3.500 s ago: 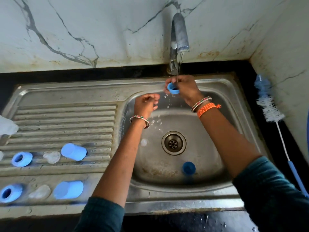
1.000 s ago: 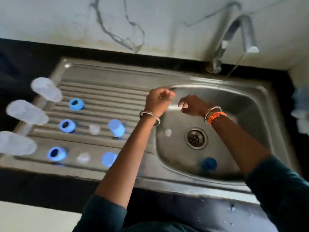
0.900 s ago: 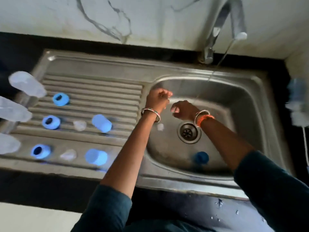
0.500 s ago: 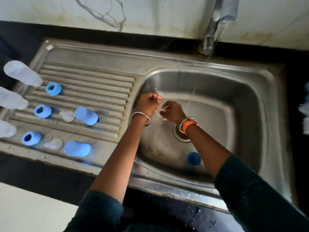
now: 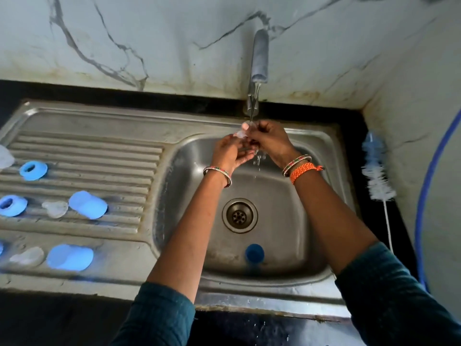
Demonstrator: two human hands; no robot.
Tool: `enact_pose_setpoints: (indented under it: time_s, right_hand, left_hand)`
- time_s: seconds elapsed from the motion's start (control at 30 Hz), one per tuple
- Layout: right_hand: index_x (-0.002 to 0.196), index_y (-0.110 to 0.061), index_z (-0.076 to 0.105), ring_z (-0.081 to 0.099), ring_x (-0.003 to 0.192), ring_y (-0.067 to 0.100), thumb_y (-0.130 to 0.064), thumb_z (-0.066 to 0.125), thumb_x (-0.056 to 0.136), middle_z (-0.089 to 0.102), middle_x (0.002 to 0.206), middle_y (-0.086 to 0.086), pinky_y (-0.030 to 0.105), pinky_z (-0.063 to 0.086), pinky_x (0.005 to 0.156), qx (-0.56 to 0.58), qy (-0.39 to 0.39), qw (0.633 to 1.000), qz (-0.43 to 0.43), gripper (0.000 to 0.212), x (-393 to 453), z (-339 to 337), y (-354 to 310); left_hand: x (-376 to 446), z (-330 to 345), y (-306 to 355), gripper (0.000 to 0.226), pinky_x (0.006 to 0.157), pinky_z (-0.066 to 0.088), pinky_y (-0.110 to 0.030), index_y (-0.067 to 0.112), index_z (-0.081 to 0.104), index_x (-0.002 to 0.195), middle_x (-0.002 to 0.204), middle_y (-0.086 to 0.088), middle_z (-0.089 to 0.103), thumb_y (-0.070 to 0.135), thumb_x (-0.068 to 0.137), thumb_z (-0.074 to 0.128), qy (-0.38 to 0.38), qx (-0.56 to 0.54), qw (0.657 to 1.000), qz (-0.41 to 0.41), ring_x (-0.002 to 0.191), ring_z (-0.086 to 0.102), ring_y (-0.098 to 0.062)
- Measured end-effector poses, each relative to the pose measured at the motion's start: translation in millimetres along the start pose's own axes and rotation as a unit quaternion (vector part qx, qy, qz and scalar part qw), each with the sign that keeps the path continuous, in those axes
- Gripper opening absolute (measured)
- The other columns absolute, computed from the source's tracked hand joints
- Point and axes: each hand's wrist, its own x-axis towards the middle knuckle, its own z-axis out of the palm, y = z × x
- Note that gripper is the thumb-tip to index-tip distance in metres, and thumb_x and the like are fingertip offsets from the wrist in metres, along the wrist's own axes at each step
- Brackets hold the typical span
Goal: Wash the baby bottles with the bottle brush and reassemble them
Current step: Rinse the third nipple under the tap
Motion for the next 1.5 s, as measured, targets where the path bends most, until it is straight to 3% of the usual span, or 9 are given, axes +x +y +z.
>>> enact_pose_setpoints:
  time_s: [0.23,0.4,0.5,0.63,0.77,0.83,1.13,1.33,1.5]
  right_hand:
    - [0.097,0.006,0.066,0.064,0.058,-0.001,-0.006,0.049,0.097,0.068,0.068,-0.005,0.016,0.049,0.058,-0.038,-0.026,0.999,-0.026,0.021,-1.7,-6.3,-26.7]
    - [0.071,0.0,0.064,0.053,0.055,0.01,-0.018,0.064,0.09,0.059,0.063,0.007,0.023,0.042,0.055,-0.102,0.019,0.994,-0.044,0.026,-0.2,-5.4,-23.8]
    - [0.047,-0.013,0.053,0.041,0.041,0.013,-0.024,0.06,0.091,0.05,0.044,0.003,0.03,0.035,0.05,-0.089,0.147,0.985,-0.036,0.046,7.3,7.1,-20.9]
    - [0.056,-0.014,0.054,0.045,0.033,-0.001,-0.029,0.043,0.102,0.053,0.037,-0.008,0.015,0.035,0.04,-0.03,0.096,0.995,-0.008,0.05,-1.4,15.6,-32.3]
    - [0.087,-0.014,0.058,0.055,0.057,0.004,-0.024,0.045,0.101,0.06,0.071,-0.001,0.017,0.044,0.048,0.01,-0.031,0.999,0.002,0.022,-14.2,12.6,-37.0]
    - [0.087,-0.005,0.061,0.055,0.063,0.014,-0.022,0.052,0.097,0.059,0.071,0.005,0.022,0.042,0.054,-0.027,0.021,0.999,-0.012,0.022,-11.7,12.5,-35.6]
    - [0.051,-0.014,0.053,0.042,0.045,0.009,-0.017,0.062,0.087,0.049,0.048,-0.001,0.023,0.034,0.051,0.01,0.155,0.988,-0.004,0.037,-0.7,28.1,-30.3]
    - [0.063,-0.017,0.056,0.042,0.048,0.01,-0.038,0.044,0.1,0.051,0.054,-0.002,0.019,0.034,0.047,-0.006,0.018,0.998,0.061,0.044,-1.5,23.4,-33.5]
    - [0.073,-0.021,0.063,0.047,0.059,0.011,-0.037,0.052,0.097,0.058,0.071,0.002,0.021,0.036,0.052,0.076,-0.038,0.995,0.056,0.032,-6.2,12.5,-18.7]
  left_hand:
    - [2.3,6.7,21.2,0.039,0.059,0.058,-0.025,0.001,0.062,0.091,0.068,-0.009,0.07,0.032,0.101,0.04,-0.025,-0.028,0.999,0.014,0.062,0.068,-0.018]
    - [-1.2,14.3,27.4,0.026,0.054,0.057,-0.023,-0.002,0.057,0.081,0.059,-0.007,0.066,-0.009,0.096,0.038,-0.045,0.115,0.989,0.078,0.048,0.065,-0.009]
    - [-2.3,18.4,11.3,0.022,0.058,0.059,-0.043,0.002,0.061,0.081,0.077,-0.021,0.065,-0.002,0.094,0.043,0.001,0.307,0.926,0.218,0.062,0.068,-0.026]
    - [-5.3,13.8,4.1,0.038,0.058,0.049,-0.039,-0.001,0.066,0.068,0.068,-0.022,0.066,0.022,0.09,0.045,0.119,0.385,0.859,0.317,0.068,0.064,-0.038]
    - [-9.2,18.7,25.4,0.056,0.044,0.036,-0.023,0.011,0.053,0.052,0.047,-0.004,0.053,0.042,0.098,0.042,0.133,0.242,0.949,0.155,0.047,0.052,-0.023]
    - [-8.1,20.1,29.6,0.059,0.035,0.025,-0.015,0.012,0.045,0.049,0.035,0.003,0.041,0.046,0.098,0.039,0.104,0.215,0.969,0.071,0.03,0.038,-0.013]
    - [-11.6,20.2,12.4,0.03,0.067,0.054,-0.043,0.011,0.053,0.074,0.09,-0.025,0.066,0.033,0.093,0.045,0.151,0.283,0.925,0.202,0.083,0.063,-0.04]
    - [-14.1,17.6,16.4,0.042,0.071,0.043,-0.04,-0.003,0.064,0.091,0.099,-0.027,0.065,0.029,0.1,0.039,0.189,0.346,0.9,0.184,0.093,0.058,-0.042]
    - [-4.2,6.8,33.7,0.047,0.033,0.017,-0.009,0.018,0.036,0.059,0.04,0.003,0.032,0.039,0.101,0.033,0.047,0.108,0.992,-0.044,0.026,0.027,-0.008]
